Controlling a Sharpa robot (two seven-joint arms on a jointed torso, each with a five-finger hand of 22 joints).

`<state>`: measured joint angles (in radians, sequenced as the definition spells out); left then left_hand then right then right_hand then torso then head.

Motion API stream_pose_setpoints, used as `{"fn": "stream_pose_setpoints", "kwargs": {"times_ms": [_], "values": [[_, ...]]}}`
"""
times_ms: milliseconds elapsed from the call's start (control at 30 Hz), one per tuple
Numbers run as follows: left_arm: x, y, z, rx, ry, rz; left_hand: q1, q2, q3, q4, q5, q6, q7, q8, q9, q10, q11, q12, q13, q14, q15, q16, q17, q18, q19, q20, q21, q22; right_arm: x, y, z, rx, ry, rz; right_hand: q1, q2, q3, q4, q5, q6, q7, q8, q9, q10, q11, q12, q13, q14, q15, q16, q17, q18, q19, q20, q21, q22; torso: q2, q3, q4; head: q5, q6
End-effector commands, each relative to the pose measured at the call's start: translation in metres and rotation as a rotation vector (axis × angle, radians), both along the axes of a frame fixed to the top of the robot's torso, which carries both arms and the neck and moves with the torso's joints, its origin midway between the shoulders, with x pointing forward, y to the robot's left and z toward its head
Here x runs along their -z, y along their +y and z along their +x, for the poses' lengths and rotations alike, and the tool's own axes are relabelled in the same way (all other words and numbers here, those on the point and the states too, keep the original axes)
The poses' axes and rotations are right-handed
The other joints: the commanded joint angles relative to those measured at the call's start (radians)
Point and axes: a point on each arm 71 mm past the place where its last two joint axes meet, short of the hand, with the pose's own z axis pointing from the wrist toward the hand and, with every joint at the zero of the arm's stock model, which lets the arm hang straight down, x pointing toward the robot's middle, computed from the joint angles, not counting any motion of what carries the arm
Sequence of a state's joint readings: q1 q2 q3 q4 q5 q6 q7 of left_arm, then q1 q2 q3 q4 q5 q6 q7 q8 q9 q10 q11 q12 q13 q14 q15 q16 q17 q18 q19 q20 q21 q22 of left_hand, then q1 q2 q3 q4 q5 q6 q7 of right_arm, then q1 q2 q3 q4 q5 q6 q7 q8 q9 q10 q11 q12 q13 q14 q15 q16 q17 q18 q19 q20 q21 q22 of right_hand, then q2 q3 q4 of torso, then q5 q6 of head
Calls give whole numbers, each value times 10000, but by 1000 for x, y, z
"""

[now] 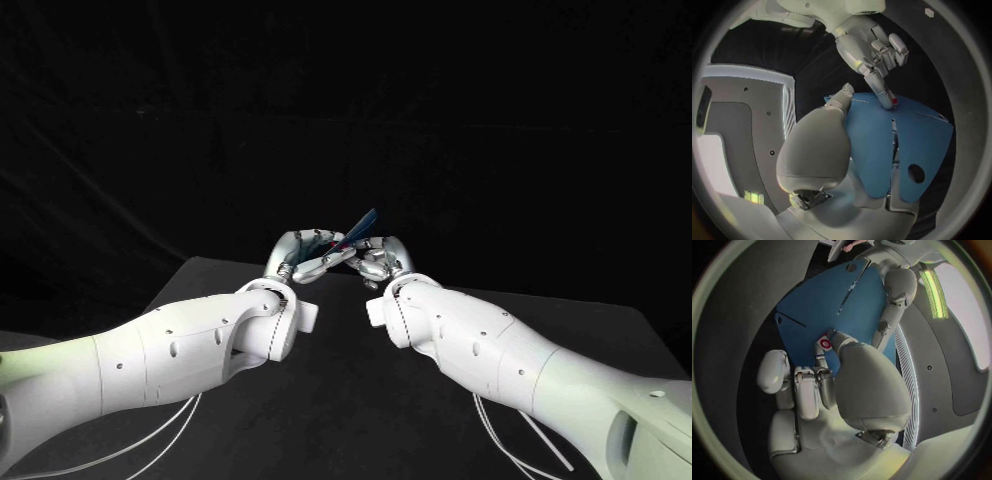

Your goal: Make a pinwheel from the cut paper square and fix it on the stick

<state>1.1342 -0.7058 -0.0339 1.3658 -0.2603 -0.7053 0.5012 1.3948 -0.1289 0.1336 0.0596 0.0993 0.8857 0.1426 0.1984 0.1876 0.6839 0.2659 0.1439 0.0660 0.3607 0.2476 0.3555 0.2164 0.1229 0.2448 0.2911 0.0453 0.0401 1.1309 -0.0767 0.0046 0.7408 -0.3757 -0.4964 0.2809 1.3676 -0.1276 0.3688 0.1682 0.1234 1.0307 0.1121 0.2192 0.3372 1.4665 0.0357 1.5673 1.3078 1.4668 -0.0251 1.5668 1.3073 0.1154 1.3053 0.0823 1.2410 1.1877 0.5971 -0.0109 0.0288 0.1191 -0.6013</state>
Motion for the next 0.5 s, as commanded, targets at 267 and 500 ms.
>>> {"fn": "stream_pose_setpoints", "kwargs": {"times_ms": [267,500], "values": [[-4,-6,-2,551,-380,47,386,393,-1068,250,108,301,179,-172,-119,-308,-68,379,1,-833,-4,982,66,-120,-305,-7,-68,-27,4,-5,-1,-510,190,607,-3,161,118,-79,36,145,-76,47,142,1043,-30,35,2630,1040,8,40,2635,-152,37,25,21,7,8,2,7,-35,53],[-5,-7,-4,593,-401,30,541,469,-1406,360,136,384,502,-198,-146,-409,-194,483,-4,-1074,-55,1260,38,-73,-387,-6,-69,-31,11,-9,-4,-754,403,1064,-29,163,156,-143,63,112,-62,32,150,1043,-20,35,2630,1040,14,40,2635,-155,34,28,23,21,6,10,7,-43,66]]}}
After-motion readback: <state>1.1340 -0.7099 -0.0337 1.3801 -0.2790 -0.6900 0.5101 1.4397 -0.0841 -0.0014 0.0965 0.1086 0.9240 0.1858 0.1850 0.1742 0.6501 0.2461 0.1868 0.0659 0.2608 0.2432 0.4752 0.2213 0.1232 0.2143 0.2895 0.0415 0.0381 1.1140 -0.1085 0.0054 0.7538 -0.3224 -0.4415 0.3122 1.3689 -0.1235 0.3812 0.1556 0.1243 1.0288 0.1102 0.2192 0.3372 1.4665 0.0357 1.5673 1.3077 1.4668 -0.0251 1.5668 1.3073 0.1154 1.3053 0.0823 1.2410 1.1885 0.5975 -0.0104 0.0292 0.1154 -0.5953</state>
